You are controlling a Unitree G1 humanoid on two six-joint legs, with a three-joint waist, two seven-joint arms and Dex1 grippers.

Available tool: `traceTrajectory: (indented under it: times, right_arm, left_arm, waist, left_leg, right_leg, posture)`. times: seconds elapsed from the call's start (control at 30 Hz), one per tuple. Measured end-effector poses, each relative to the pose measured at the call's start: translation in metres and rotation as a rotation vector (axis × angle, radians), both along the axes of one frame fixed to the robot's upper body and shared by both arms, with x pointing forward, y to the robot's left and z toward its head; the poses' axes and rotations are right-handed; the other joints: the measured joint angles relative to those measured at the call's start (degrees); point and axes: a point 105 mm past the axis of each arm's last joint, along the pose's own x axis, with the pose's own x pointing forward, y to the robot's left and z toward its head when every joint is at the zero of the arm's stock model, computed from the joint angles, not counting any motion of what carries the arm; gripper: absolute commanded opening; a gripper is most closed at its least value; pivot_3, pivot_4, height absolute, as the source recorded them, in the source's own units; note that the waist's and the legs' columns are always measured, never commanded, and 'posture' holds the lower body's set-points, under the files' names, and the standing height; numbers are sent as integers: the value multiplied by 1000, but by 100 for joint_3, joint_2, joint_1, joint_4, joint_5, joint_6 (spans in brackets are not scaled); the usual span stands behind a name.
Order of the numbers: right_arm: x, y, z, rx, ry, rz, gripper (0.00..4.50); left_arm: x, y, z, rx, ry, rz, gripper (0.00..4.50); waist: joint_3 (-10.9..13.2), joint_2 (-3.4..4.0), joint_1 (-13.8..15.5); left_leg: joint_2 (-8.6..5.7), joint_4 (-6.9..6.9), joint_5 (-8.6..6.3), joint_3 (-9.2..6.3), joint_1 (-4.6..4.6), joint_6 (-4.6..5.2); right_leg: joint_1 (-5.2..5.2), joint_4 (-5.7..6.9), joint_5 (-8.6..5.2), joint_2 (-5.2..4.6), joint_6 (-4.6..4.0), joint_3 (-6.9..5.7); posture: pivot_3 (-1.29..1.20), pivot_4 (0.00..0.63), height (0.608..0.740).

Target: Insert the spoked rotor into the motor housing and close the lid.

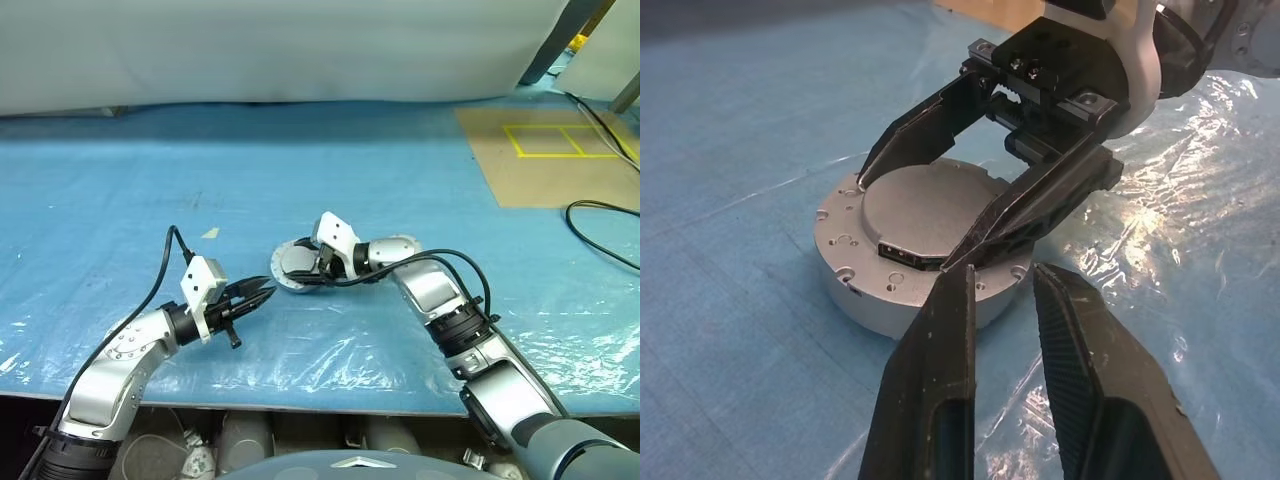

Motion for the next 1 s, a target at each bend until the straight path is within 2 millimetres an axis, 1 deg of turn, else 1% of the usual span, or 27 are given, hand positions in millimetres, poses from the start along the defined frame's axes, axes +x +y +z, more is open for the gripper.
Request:
traceTrajectory:
  times: [0.07, 0.17, 0.27, 0.3, 0.37, 0.43, 0.67, 0.8, 0.87, 1.0]
  right_arm:
    - [0, -1, 0, 13, 13, -5, 2992]
    - [-1, -5, 5, 86, 111, -19, 2992]
    - [-1, -7, 15, 168, 183, -27, 2992]
    - [0, -6, 22, 203, 199, -30, 2992]
    - [0, -4, 32, 228, 190, -19, 2992]
    - [0, -4, 34, 222, 170, -13, 2992]
    - [-6, 0, 23, 168, 134, 14, 2992]
    - [-11, 4, 11, 138, 139, 26, 2992]
    - [-7, 3, 3, 122, 144, 3, 2992]
    - [-4, 0, -2, 121, 123, 0, 2992]
  left_arm:
    - [0, 0, 0, 0, -1, 0, 958]
    - [0, 0, 0, 0, -1, 0, 958]
    - [0, -1, 0, -1, 0, -4, 958]
    - [0, -2, 1, -3, -1, -6, 958]
    - [1, -5, 2, -5, -5, -15, 958]
    - [2, -6, 4, -6, -14, -18, 958]
    - [1, -5, 2, -5, -6, -16, 958]
    - [-1, -5, 1, -5, -1, -17, 958]
    - [-1, -6, 2, -5, -4, -18, 958]
    - [-1, -6, 3, -5, -7, -20, 958]
  waist:
    - [0, 0, 5]
    - [0, 0, 19]
    - [0, 0, 20]
    - [0, 0, 18]
    - [0, 0, -1]
    - [0, 0, -1]
    - [0, 0, 8]
    - [0, 0, 15]
    - [0, 0, 14]
    - [0, 0, 18]
  left_leg:
    - [-1, 0, 0, 1, 5, 0]
    - [-1, -1, 0, 1, -6, 0]
    - [-1, -1, 1, 0, -38, 0]
    - [-1, 0, 2, 0, -57, 0]
    - [2, 0, 2, 0, -67, 0]
    - [5, -5, 1, 0, -66, -1]
    - [3, -8, 1, 0, -68, -2]
    - [3, -3, 1, 0, -67, -1]
    - [3, 3, 1, 0, -66, -1]
    - [1, 6, 1, 0, -47, -1]
  right_leg:
    - [5, -1, 0, -1, 0, 2]
    - [-2, -3, 0, 0, 0, 2]
    - [-30, -4, 1, 0, 0, 2]
    - [-50, -2, 2, 1, 1, 1]
    - [-63, 2, 6, 7, 6, 1]
    - [-63, 2, 11, 12, 14, -1]
    - [-62, -1, 8, 10, 8, -1]
    - [-60, -2, 3, 9, 0, -1]
    - [-56, -1, 3, 8, 0, -1]
    - [-37, 0, 2, 3, 0, 0]
  posture:
    - [0, 150, 740]
    - [0, 150, 740]
    - [0, 150, 740]
    - [0, 150, 740]
    - [0, 150, 740]
    - [0, 150, 740]
    - [0, 150, 740]
    - [0, 150, 740]
    - [0, 150, 740]
    - [0, 150, 740]
